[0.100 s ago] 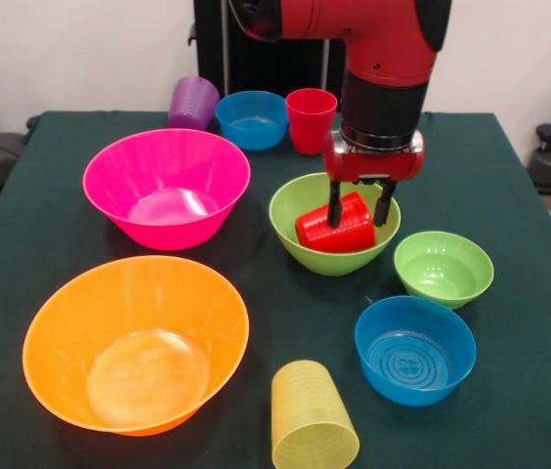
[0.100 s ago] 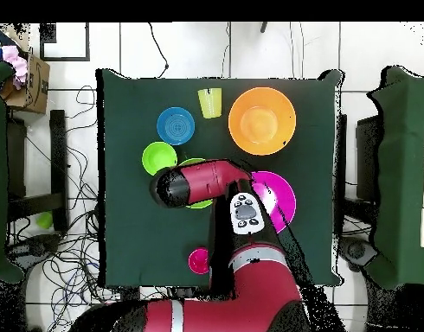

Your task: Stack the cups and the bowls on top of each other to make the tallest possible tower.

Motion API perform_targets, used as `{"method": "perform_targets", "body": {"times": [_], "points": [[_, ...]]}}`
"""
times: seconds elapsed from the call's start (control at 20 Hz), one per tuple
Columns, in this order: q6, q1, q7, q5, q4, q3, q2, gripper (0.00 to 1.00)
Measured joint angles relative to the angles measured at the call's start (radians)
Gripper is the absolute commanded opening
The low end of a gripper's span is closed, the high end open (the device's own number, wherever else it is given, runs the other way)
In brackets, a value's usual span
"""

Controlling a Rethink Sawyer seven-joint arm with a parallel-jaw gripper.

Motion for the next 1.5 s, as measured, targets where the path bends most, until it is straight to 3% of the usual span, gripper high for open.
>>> {"method": "perform_targets", "body": {"times": [0.55, 0.95, 1.5], "points": [[0.021, 0.064, 0.000, -0.001, -0.033, -0.053, 0.018, 1.00], [0.075, 0.158, 0.000, -0.055, -0.108, -0.148, 0.056, 1.00], [0.124, 0.176, 0.000, -0.099, -0.143, -0.220, 0.112, 1.00]]}}
